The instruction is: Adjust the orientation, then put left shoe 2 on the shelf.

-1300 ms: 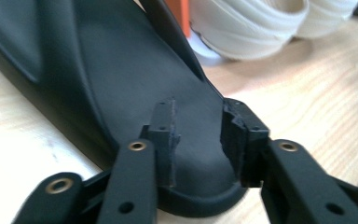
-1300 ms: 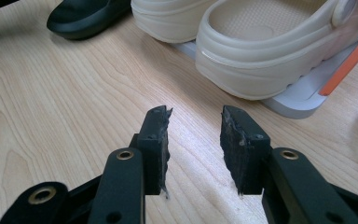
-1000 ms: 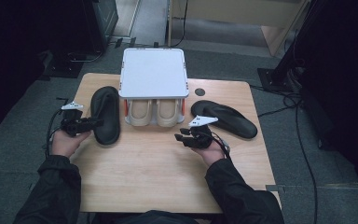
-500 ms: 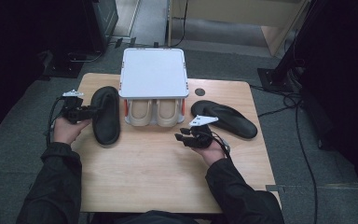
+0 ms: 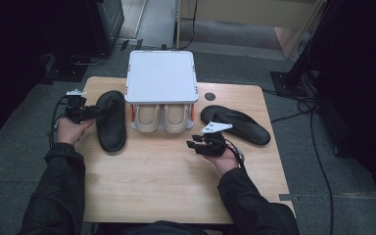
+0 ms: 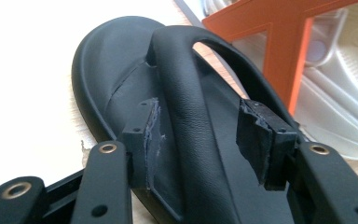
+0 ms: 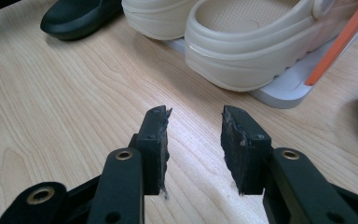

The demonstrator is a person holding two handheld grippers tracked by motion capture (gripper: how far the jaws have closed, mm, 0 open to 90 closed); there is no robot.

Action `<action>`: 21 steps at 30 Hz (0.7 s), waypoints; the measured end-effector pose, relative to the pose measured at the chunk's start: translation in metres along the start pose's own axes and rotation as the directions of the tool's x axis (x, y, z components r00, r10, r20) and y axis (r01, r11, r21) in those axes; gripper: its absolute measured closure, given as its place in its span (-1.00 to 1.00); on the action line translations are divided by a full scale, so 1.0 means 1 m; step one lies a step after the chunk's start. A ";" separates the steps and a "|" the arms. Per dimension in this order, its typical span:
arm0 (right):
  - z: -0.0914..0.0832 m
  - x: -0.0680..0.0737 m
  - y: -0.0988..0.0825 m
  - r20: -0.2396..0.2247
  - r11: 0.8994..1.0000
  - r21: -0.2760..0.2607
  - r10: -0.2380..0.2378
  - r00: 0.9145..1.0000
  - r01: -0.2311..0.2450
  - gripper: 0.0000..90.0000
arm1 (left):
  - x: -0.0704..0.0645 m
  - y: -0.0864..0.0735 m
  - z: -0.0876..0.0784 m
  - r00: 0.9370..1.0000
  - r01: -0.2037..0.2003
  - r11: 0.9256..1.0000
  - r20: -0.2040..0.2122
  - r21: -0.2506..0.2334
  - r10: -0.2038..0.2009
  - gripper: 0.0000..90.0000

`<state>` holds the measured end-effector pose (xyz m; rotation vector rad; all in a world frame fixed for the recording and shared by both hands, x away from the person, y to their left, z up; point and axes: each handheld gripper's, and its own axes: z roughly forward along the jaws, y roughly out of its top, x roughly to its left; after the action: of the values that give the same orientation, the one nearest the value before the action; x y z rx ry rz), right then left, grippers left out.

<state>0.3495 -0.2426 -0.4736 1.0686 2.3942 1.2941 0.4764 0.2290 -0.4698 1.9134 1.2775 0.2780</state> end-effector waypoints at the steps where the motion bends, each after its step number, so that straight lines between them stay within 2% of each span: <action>1: 0.000 0.000 0.000 0.005 1.000 0.001 0.002 1.000 -0.002 0.37 | 0.000 0.000 0.002 1.000 -0.003 1.000 -0.003 0.005 0.003 0.08; 7: -0.002 0.000 -0.002 0.009 1.000 -0.004 0.001 1.000 -0.001 0.37 | 0.003 -0.002 0.011 1.000 -0.002 1.000 -0.011 0.019 0.002 0.08; 13: -0.002 0.000 -0.002 0.010 1.000 -0.004 0.003 1.000 -0.003 0.37 | 0.006 -0.005 0.022 1.000 -0.003 0.999 -0.001 0.035 0.003 0.12; 18: -0.001 0.001 -0.002 0.010 1.000 0.001 -0.002 1.000 0.002 0.37 | 0.004 -0.006 0.028 1.000 -0.015 0.999 0.012 0.044 0.015 0.26; 21: -0.001 0.001 -0.002 0.008 1.000 0.002 -0.001 1.000 0.001 0.37 | 0.003 -0.006 0.029 1.000 -0.006 0.999 0.025 0.042 0.005 0.33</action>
<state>0.3474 -0.2433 -0.4748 1.0709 2.3901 1.2849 0.4907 0.2185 -0.4937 1.9503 1.2714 0.2315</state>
